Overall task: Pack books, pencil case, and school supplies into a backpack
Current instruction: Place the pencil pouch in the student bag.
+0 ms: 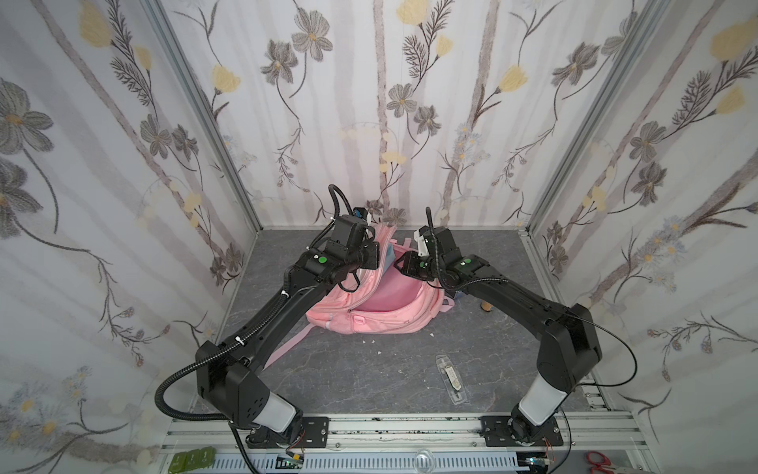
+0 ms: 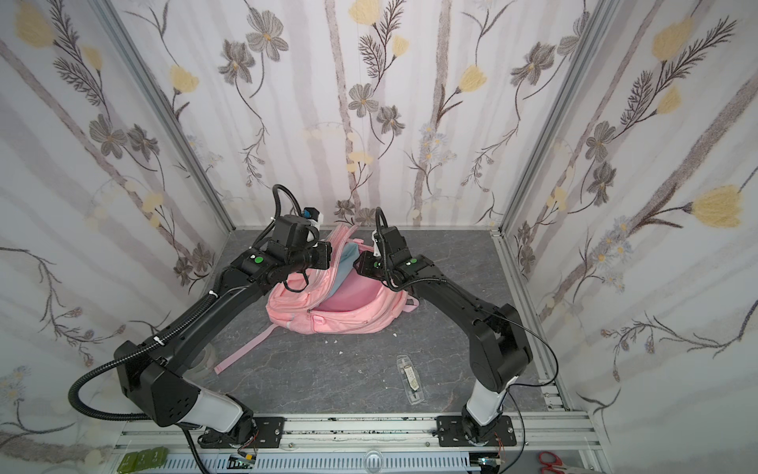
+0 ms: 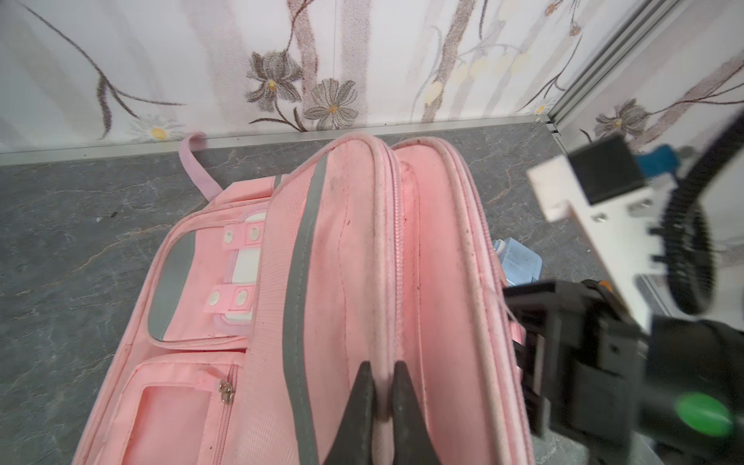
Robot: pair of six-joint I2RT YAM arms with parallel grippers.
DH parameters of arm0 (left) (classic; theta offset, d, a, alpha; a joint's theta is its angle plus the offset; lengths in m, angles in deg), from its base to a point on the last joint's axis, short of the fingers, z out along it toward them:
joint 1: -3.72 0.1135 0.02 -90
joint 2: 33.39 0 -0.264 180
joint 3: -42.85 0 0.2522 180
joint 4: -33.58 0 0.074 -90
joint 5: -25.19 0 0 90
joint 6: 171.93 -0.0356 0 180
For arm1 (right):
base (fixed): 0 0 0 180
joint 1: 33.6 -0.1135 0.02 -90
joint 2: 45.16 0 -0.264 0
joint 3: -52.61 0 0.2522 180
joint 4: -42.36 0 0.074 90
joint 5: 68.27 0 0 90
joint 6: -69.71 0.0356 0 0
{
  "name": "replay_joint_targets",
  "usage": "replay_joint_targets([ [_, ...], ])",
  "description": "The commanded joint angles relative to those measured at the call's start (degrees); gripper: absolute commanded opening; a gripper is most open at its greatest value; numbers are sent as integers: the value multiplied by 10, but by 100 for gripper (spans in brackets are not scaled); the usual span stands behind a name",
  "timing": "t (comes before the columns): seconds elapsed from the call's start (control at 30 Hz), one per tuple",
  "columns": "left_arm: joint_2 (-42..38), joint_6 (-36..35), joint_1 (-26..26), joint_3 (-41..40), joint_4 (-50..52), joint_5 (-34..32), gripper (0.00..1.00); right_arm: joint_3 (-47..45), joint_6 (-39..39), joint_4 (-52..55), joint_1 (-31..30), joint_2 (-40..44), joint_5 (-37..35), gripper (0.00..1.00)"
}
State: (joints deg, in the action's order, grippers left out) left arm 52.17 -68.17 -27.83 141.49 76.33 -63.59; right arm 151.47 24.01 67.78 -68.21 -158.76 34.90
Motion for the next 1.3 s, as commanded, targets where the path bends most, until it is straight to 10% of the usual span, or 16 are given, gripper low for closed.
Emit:
replay_joint_targets([
  [0.0, -13, 5, 0, -5, -92, 49, 0, 41, 60, -124, 1, -66, 13, 34],
  [0.73, 17, 1, 7, 9, -102, 49, 0, 75, 282, -377, -63, -266, 113, 30],
  [1.27, -7, 20, 23, -12, -57, -85, 0, 112, 62, -22, 3, -62, -2, 55],
])
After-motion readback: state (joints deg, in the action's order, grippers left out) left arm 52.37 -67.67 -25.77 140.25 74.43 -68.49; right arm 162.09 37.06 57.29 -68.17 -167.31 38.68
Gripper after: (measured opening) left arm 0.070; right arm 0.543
